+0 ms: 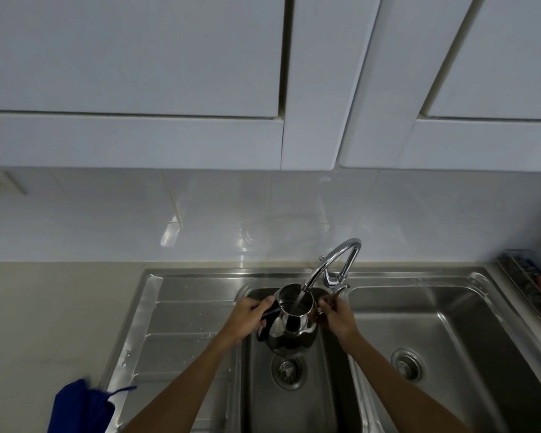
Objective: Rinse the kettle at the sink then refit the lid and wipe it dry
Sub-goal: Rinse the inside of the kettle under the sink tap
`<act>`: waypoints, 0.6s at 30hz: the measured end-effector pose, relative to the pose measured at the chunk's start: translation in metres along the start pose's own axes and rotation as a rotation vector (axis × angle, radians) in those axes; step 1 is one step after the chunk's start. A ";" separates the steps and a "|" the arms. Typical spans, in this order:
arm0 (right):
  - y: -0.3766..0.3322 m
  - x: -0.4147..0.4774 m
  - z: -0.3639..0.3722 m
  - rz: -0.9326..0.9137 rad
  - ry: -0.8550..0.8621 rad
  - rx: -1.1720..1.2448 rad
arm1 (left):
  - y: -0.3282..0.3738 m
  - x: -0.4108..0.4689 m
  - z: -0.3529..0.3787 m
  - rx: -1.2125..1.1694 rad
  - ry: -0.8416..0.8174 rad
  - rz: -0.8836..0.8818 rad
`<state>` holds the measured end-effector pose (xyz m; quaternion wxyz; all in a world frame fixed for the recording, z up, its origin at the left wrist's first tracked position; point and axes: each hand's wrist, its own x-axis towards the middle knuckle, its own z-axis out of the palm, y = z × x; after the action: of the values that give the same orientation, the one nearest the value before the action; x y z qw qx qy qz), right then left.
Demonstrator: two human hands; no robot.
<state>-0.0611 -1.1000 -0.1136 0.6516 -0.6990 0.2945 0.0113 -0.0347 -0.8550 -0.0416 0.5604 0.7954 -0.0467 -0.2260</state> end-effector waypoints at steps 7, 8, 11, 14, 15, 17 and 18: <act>0.006 0.012 -0.009 -0.004 -0.011 -0.038 | 0.010 0.000 -0.001 -0.001 -0.036 -0.005; 0.007 0.012 -0.009 -0.005 -0.006 -0.033 | 0.011 0.000 -0.001 0.000 -0.040 -0.003; 0.018 0.019 -0.012 -0.037 -0.002 -0.090 | 0.009 -0.001 -0.001 0.016 -0.045 0.005; 0.043 0.043 -0.015 -0.061 -0.024 -0.127 | 0.007 -0.002 -0.002 0.020 -0.052 0.015; 0.044 0.044 -0.015 -0.069 -0.029 -0.144 | 0.007 -0.003 -0.002 0.024 -0.051 0.018; 0.032 0.032 -0.014 -0.075 -0.038 -0.181 | 0.006 -0.002 -0.002 0.025 -0.050 0.014; 0.029 0.029 -0.014 -0.070 -0.045 -0.163 | 0.005 -0.002 -0.003 0.026 -0.047 0.016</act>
<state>-0.0539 -1.1236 -0.1491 0.5989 -0.7592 0.2532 0.0283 -0.0344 -0.8540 -0.0353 0.5506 0.7966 -0.0693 -0.2397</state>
